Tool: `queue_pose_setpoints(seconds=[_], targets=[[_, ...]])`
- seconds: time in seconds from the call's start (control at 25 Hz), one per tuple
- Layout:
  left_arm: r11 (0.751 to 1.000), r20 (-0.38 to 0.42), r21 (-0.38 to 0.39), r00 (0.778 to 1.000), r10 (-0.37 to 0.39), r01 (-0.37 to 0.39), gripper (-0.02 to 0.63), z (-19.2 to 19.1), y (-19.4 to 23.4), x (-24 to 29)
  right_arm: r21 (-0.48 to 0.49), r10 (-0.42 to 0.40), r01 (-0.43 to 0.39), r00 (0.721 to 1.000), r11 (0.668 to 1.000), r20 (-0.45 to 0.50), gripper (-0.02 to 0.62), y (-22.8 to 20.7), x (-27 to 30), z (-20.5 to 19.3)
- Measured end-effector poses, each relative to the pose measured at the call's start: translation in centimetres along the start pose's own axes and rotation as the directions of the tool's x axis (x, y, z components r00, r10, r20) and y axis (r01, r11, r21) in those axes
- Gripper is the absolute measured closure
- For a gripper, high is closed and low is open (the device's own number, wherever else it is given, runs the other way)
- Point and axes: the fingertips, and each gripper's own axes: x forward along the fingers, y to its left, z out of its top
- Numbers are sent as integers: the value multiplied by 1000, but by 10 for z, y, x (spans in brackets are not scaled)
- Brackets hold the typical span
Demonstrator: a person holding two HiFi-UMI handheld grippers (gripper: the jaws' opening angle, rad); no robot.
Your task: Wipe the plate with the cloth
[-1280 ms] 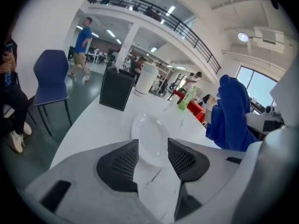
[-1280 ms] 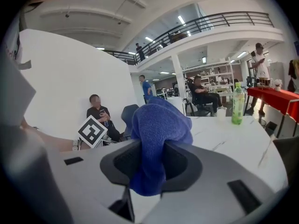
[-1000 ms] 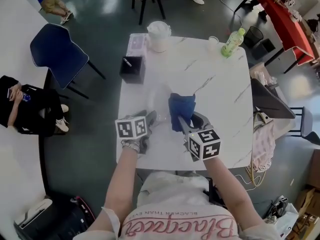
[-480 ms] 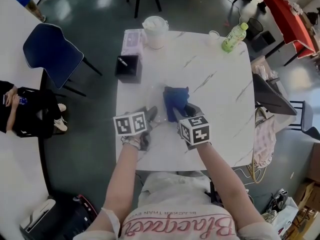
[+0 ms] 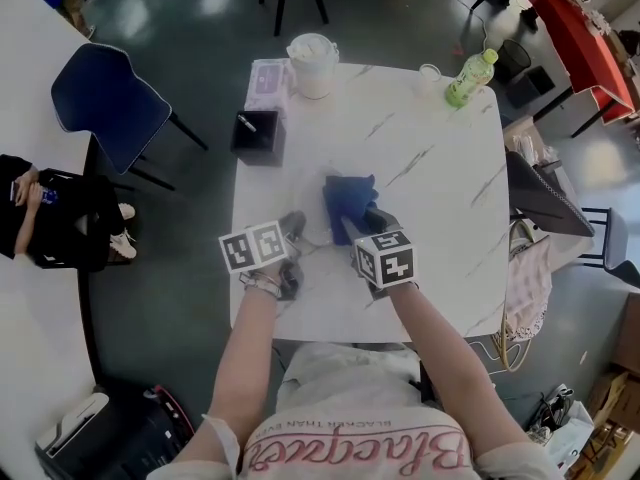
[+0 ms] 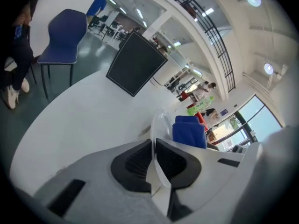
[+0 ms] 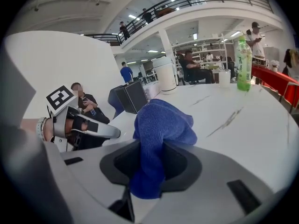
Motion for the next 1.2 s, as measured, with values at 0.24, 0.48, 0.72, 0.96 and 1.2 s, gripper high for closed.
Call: queue_pose_setpoints(seconds=[0.24, 0.48, 0.72, 0.96, 1.2], targets=[[995, 80, -26, 993, -90, 92, 590, 8, -21, -11, -30, -6, 7, 999, 1000, 37, 489, -1, -14, 7], [988, 181, -58, 975, -132, 145, 591, 8, -38, -31, -38, -19, 24, 990, 999, 141, 489, -7, -52, 32], [985, 273, -8, 948, -165, 174, 591, 11, -65, -62, -59, 16, 0, 962, 998, 271, 489, 3, -103, 69], [977, 353, 75, 911, -211, 197, 591, 18, -104, -93, -105, 63, -25, 924, 994, 377, 489, 25, -153, 100], [956, 392, 189, 875, -283, 225, 591, 20, -150, -119, -264, 164, -45, 879, 963, 447, 489, 73, -186, 135]])
